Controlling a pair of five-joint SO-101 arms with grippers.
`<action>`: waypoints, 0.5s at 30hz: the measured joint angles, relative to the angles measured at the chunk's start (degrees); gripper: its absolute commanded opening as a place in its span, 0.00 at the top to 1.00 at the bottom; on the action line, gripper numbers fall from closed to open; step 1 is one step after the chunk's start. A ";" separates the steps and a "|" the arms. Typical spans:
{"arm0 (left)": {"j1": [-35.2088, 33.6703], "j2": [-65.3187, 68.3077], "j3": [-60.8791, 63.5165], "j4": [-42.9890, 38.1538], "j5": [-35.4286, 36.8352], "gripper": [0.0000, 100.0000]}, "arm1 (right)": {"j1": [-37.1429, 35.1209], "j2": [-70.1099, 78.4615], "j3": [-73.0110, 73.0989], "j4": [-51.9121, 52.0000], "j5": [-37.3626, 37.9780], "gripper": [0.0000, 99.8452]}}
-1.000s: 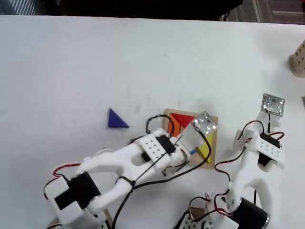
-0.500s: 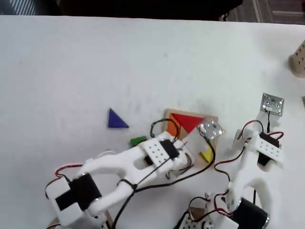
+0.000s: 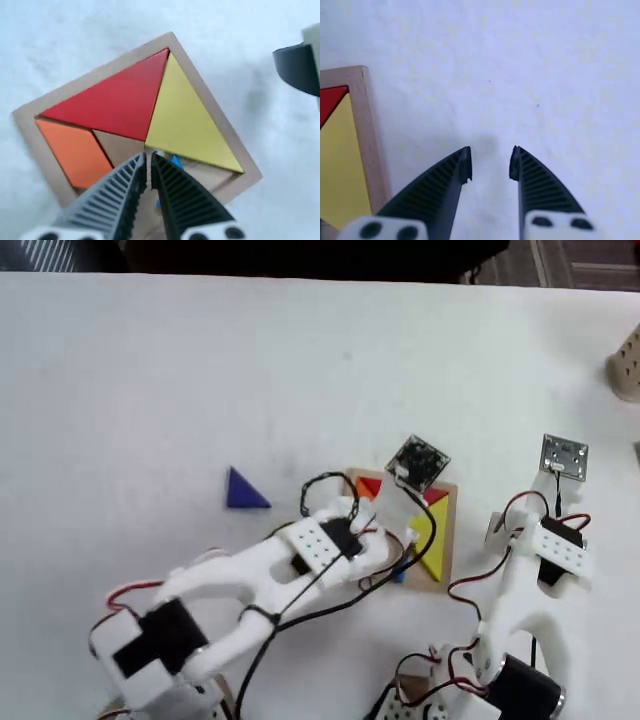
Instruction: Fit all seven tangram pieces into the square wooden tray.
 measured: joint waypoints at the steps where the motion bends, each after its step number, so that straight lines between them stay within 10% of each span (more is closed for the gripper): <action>1: 0.00 1.58 0.00 -0.53 0.44 0.96 | 0.00 0.00 0.00 0.00 0.09 0.87; 15: 2.02 13.19 -12.13 9.49 0.97 0.96 | 0.00 0.00 0.00 0.00 0.18 0.87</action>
